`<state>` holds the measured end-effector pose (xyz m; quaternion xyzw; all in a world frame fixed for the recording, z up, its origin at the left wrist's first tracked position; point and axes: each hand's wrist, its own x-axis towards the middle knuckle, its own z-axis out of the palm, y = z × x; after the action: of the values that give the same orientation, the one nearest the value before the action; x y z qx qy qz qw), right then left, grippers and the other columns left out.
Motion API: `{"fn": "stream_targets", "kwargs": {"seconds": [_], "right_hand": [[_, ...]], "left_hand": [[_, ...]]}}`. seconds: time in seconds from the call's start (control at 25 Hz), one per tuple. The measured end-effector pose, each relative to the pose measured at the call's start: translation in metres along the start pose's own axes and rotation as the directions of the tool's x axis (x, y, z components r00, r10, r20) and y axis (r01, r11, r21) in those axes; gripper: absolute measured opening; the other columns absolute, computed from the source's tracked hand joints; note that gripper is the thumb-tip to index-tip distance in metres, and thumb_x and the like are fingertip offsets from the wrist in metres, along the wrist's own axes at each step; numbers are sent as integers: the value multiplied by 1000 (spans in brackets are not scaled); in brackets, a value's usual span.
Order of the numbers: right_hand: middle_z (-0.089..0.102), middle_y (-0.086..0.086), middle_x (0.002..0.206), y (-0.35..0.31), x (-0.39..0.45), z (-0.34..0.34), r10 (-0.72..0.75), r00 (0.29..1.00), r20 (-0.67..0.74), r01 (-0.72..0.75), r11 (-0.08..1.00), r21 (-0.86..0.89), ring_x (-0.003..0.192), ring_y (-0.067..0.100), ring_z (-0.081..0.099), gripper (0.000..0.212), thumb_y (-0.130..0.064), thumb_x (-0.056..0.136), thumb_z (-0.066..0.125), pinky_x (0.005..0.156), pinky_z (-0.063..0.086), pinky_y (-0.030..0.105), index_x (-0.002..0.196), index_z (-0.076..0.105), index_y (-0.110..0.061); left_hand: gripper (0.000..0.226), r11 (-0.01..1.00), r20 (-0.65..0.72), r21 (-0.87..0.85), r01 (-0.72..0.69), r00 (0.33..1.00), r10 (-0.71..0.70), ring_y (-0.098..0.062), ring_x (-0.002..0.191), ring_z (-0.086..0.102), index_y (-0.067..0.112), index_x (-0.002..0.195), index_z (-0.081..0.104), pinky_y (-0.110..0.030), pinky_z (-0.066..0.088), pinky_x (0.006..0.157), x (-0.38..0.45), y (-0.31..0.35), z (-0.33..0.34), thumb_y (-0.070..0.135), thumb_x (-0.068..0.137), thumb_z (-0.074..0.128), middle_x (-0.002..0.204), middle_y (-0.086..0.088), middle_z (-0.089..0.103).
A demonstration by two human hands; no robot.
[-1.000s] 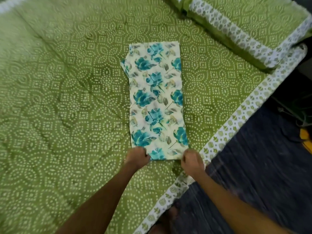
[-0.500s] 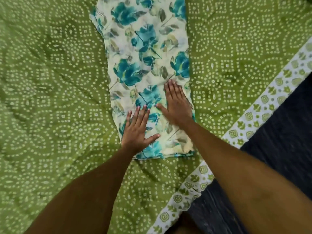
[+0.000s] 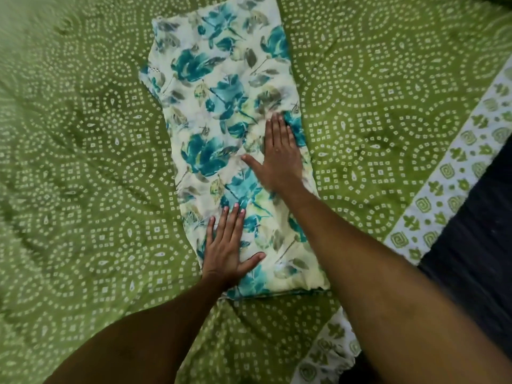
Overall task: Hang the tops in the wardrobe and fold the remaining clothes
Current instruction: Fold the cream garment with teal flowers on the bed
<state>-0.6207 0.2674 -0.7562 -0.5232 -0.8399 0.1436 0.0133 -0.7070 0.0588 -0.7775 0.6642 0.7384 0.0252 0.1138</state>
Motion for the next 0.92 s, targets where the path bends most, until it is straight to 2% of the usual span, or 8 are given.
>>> {"fn": "stream_targets", "kwargs": {"seconds": [0.2,0.4,0.6,0.72,0.8,0.84,0.88,0.92], "right_hand": [[-1,17,157,-16,-62,12,143,989,-42,-140,987,75,146,26,-5,84,-60,93,19,117,-10,32,148,-1,1],[10,14,157,-31,-108,17,305,949,-85,-295,949,110,146,24,6,95,-69,84,-5,114,-9,30,149,11,-3],[6,8,158,-29,-158,16,359,930,-86,-356,933,47,146,19,1,113,-78,68,-22,111,-14,24,150,9,-7],[1,8,157,-53,-173,18,547,823,-154,-545,837,61,146,21,1,98,-69,76,-7,110,-19,27,149,5,-5],[16,16,155,-74,-170,25,603,794,-82,-597,798,83,145,27,12,92,-63,81,3,111,-17,32,147,18,1],[23,17,153,-76,-169,29,563,821,-96,-561,827,44,143,28,19,91,-64,85,6,112,-14,33,145,26,2],[22,14,154,-72,-171,30,471,878,-84,-475,879,-33,144,26,18,93,-68,86,2,112,-14,33,145,25,0],[11,8,156,-65,-175,27,384,920,-82,-390,916,-87,146,21,9,97,-71,82,-7,112,-16,31,149,16,-5]], "left_hand": [[89,999,-2,-46,-6,1000,6,-22,145,8,12,150,14,-45,3,116,-3,4,-1,74,85,18,157,-5,14],[86,992,27,-115,-49,998,53,-23,143,18,8,144,34,-45,8,115,-5,5,-14,70,87,18,152,-7,29],[84,982,16,-127,-142,989,145,-17,146,-5,6,137,46,-43,3,114,-8,-8,-24,67,90,13,146,-12,40],[83,967,26,-124,-222,974,227,-19,141,8,11,131,54,-45,5,113,-14,-24,-28,68,90,10,141,-14,46],[79,968,28,-119,-220,974,225,-22,138,16,12,127,59,-44,4,112,-5,-34,-32,66,91,13,138,-15,50],[77,973,41,-106,-207,976,212,-25,137,23,13,125,61,-44,4,112,4,-39,-36,66,90,18,136,-14,51],[76,978,37,-79,-193,980,197,-27,136,32,14,125,61,-43,3,111,12,-44,-40,66,86,22,137,-14,51],[78,981,8,-52,-185,983,185,-28,136,34,16,130,57,-43,-2,111,23,-50,-44,67,82,22,142,-13,46]]}}
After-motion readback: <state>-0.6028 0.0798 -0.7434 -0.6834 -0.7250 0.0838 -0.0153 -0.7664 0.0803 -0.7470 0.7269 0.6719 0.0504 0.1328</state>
